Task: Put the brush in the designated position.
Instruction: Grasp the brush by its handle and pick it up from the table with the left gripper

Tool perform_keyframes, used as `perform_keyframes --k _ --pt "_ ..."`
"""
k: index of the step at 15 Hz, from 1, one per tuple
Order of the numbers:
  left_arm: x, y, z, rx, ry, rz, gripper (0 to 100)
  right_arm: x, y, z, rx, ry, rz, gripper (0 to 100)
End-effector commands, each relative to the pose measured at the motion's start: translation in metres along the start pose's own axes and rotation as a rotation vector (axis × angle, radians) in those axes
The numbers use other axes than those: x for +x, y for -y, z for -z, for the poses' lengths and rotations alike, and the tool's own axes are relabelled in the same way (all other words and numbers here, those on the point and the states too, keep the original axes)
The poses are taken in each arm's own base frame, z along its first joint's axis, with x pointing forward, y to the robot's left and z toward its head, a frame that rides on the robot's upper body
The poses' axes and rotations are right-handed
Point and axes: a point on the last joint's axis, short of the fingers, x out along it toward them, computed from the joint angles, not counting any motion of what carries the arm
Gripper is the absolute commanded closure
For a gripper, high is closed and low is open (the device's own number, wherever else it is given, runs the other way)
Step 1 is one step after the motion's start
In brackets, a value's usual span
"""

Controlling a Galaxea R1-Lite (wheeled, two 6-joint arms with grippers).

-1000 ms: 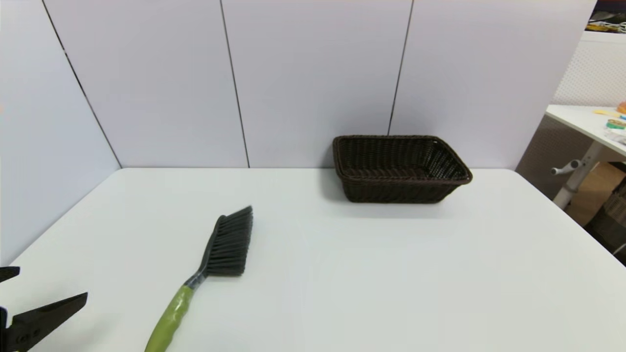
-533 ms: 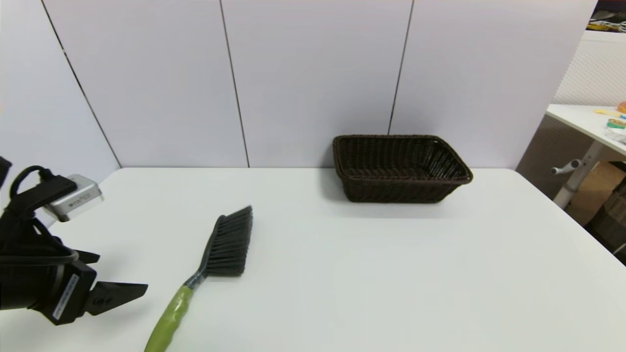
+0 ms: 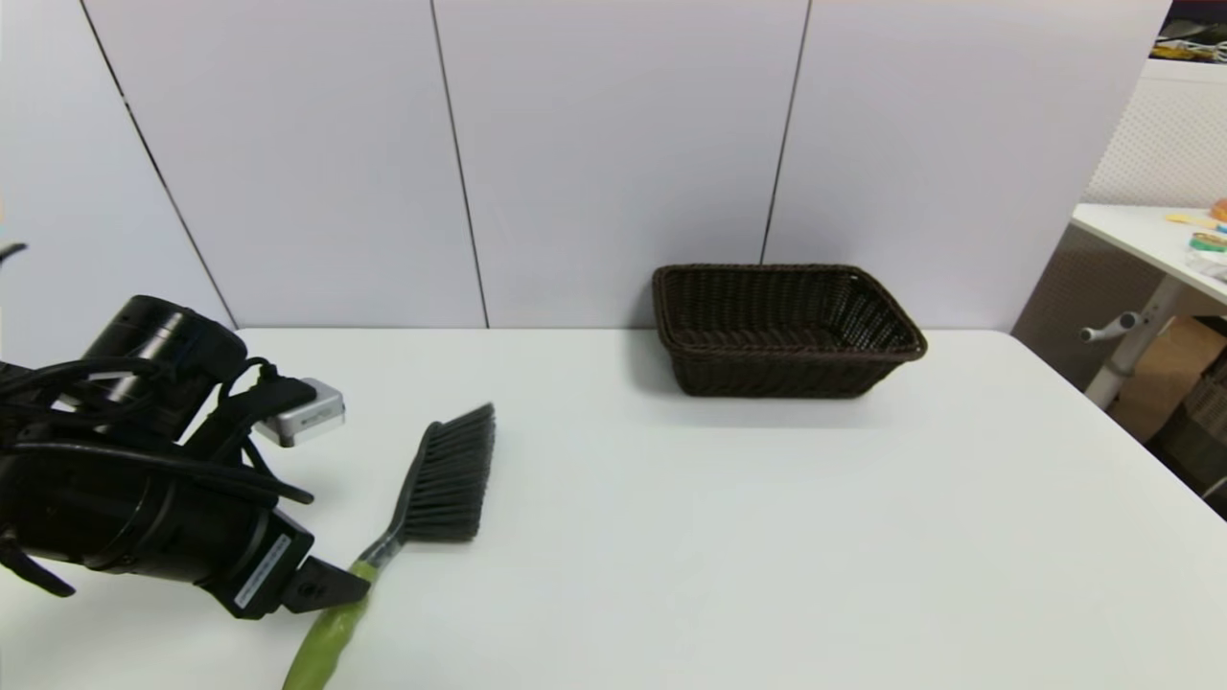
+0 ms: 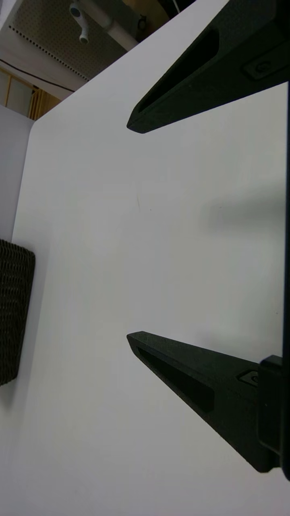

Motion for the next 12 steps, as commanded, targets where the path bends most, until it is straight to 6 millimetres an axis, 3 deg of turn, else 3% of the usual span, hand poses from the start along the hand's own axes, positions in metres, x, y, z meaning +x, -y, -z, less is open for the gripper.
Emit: perform_keyframes --k 1,5,12 --pt "0.025 0.001 -0.012 0.025 -0.044 0.017 0 0.0 0.0 0.0 -0.001 -0.003 -0.002 0" --pt "0.035 0.004 -0.022 0.061 -0.051 -0.094 0 0.0 0.0 0.0 -0.001 -0.003 -0.002 0" --pt "0.043 0.002 -0.028 0.051 -0.063 -0.094 0 0.0 0.0 0.0 -0.001 -0.003 -0.002 0"
